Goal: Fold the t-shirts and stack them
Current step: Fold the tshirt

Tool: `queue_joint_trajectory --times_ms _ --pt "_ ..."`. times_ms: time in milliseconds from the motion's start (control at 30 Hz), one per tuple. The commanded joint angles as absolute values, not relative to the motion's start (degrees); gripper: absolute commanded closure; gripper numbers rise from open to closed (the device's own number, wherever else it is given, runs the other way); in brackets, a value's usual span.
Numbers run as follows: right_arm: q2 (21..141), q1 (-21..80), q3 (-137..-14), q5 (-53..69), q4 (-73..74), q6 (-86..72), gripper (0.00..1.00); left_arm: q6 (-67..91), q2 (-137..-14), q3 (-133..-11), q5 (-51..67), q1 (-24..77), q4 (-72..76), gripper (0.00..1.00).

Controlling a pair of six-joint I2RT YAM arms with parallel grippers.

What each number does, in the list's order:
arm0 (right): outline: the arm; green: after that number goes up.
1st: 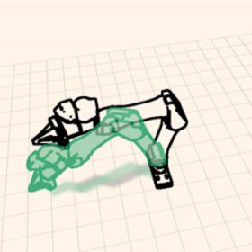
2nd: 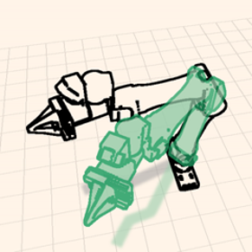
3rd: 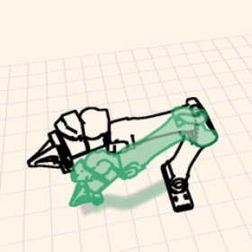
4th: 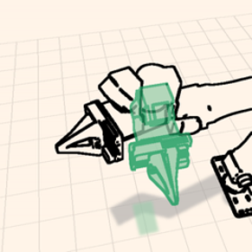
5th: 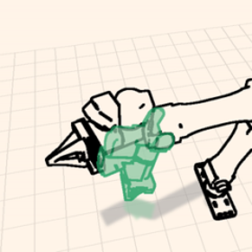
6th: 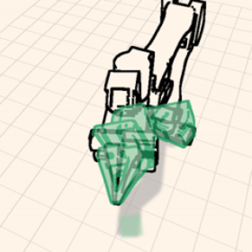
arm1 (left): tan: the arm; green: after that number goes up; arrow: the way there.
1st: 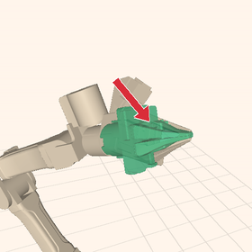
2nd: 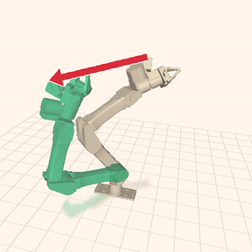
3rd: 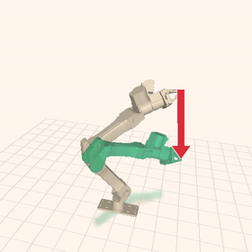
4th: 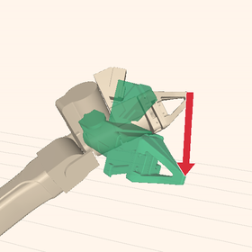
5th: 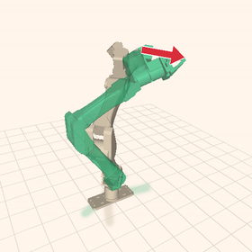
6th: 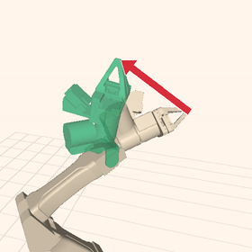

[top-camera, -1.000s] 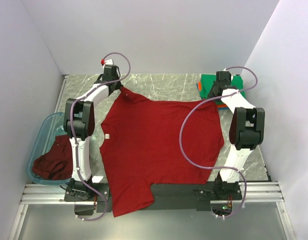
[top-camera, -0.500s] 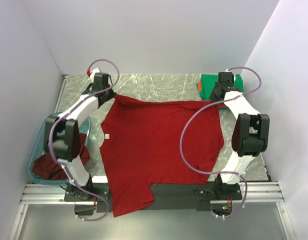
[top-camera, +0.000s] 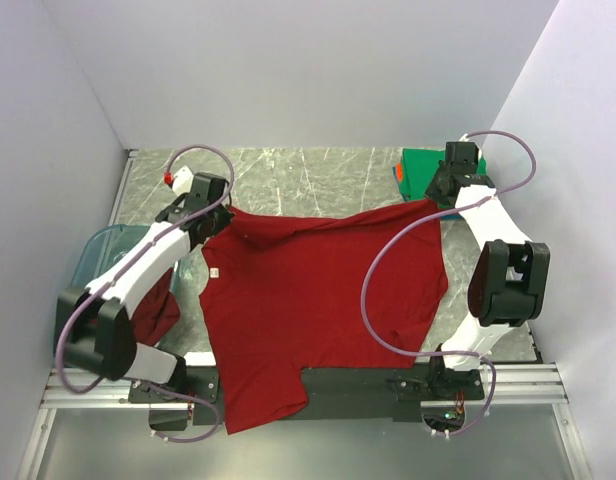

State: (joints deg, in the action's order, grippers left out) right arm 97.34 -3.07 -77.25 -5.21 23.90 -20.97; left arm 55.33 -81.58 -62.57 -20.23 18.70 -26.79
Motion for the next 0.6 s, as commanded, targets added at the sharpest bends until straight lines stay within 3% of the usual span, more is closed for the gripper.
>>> queue_joint_trajectory --times_ms 0,567 --pt "94.48 -3.78 -77.69 -6.51 24.69 -20.66 1.00 60.81 -76.91 -62.40 -26.97 20.91 -33.48 1.00" --pt "94.92 -4.04 -78.93 -5.10 24.70 -18.10 1.00 74.88 -61.88 -53.45 -31.20 35.24 -47.99 0.99"
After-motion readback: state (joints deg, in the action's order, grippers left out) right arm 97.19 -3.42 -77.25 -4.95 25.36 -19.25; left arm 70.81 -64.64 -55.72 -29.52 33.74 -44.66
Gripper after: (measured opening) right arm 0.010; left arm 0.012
